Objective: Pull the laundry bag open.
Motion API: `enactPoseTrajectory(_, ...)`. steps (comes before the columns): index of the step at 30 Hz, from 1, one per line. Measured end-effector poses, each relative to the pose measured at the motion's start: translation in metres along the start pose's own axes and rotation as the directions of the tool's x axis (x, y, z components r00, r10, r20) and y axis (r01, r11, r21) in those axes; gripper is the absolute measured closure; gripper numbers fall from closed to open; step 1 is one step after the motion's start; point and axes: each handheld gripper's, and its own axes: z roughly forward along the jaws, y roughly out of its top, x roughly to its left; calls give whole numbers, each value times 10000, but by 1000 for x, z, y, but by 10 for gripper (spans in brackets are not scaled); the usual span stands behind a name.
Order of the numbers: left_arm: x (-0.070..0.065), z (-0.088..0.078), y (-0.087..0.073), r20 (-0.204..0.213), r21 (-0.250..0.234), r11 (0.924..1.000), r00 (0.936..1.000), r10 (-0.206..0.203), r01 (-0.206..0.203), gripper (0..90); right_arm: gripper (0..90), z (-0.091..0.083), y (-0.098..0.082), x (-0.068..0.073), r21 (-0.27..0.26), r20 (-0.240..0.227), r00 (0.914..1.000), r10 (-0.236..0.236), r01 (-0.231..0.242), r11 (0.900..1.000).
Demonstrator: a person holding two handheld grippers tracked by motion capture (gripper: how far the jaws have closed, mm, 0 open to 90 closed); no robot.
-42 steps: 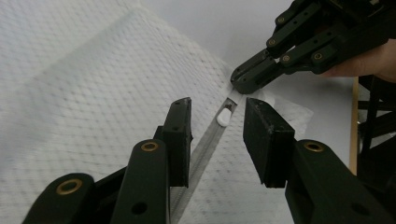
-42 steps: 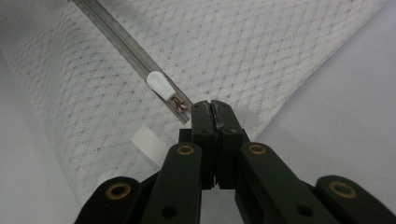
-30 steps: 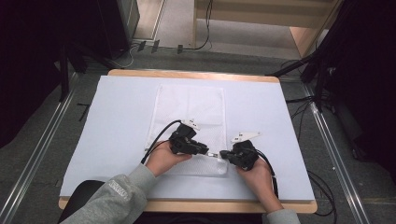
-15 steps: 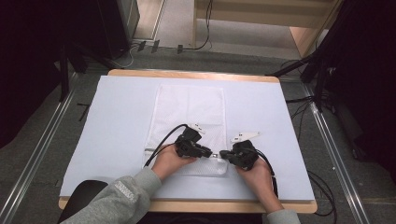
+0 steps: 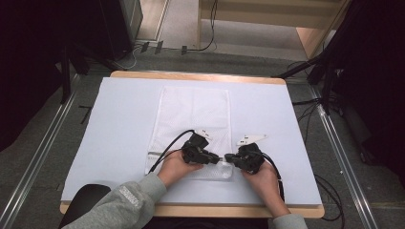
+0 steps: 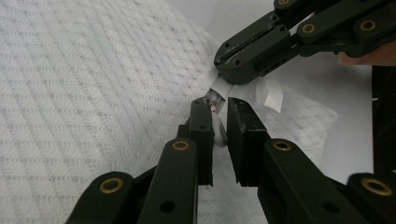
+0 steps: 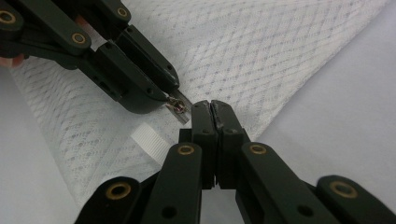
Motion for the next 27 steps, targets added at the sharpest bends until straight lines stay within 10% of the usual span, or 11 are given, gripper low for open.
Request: enactPoseTrajectory(27,7,0,7,394,336,9992,9989,-242,229,881,900,0,-1,3,-62,265,9976,-635,637,9979)
